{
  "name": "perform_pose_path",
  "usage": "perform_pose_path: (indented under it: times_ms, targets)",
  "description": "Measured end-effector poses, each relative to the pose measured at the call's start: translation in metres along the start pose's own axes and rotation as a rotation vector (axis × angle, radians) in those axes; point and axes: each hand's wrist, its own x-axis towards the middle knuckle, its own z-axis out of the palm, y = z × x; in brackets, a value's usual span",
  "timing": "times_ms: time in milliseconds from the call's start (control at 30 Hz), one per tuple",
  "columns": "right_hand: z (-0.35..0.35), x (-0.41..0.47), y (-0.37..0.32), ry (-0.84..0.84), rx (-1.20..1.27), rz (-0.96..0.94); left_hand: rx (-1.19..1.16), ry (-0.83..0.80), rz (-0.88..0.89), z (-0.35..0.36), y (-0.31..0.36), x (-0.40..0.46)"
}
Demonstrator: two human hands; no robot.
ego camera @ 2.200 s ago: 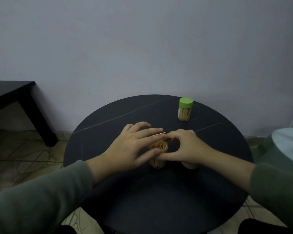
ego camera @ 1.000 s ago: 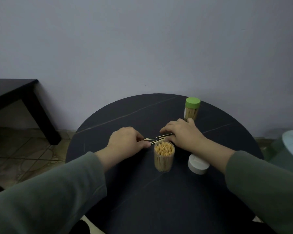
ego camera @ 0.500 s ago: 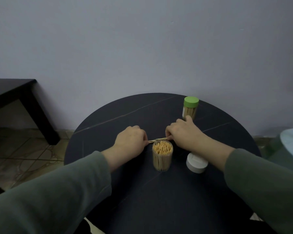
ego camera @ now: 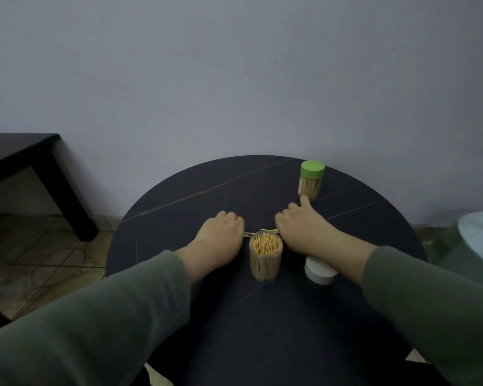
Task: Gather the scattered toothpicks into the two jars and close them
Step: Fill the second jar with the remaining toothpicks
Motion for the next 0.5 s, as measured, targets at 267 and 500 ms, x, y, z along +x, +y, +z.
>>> perform_pose_path:
  times_ms: [267,500]
  targets:
    - [-0.001,-0.006,0.003,0.033,0.117,-0.007,-0.062,0.052,0.067,0.003,-0.009,-0.001]
    - [-0.005,-0.015,0.016,0.116,0.713,0.117,-0.503,0.129,-0.117,-0.008,-0.008,0.002]
